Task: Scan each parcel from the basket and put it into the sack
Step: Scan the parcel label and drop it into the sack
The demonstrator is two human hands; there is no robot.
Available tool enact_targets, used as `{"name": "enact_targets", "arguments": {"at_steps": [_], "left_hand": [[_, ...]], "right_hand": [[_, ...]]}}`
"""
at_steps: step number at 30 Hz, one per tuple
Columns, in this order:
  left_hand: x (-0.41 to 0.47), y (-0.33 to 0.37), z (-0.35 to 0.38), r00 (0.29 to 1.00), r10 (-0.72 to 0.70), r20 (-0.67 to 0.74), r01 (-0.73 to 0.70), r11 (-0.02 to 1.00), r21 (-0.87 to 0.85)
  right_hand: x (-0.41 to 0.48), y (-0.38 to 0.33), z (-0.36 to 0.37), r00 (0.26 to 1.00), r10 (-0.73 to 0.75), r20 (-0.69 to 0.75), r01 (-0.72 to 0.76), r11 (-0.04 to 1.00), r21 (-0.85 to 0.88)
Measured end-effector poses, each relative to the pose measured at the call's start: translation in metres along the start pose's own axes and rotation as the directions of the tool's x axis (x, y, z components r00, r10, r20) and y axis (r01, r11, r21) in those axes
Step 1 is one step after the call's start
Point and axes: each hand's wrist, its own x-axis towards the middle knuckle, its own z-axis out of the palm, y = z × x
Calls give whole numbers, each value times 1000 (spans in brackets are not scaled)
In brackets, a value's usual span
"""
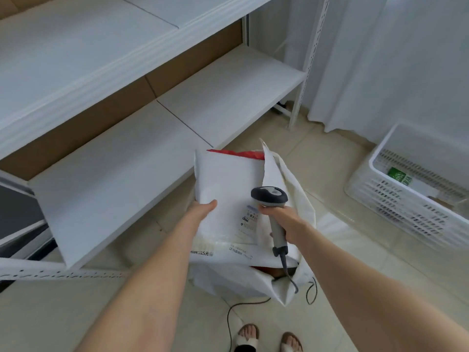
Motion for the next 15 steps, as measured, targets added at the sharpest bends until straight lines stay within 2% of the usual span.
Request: {"name": "enact_targets", "arguments": {"at_steps": [3,6,8,10,12,13,15], "left_hand": [[16,-20,10,999,-10,-52,15,995,100],[35,-40,13,996,-27,-88,35,995,90],[33,-40,11,990,-60,-124,64,998,22],[54,-58,3,956,-135,-260,138,990,-5],[87,-95,-12,892,-251,-375,271,963,-1],[98,-111,-15,870,-308,-386,323,946,-28],[81,-118,-14,872,-377,-311,349,926,-143]], "right_hand": [[18,2,13,1000,-26,-9,26,1000,4],[33,6,29,999,-23,23,25,999,-47],[39,8,43,997,-5,73,10,997,-77],[46,12,56,997,3,82,6,994,-107],[53,16,64,998,-10,59,18,990,-139],[57,18,66,999,-13,46,19,990,-140],[65,20,68,1000,-7,28,10,991,-133]]}}
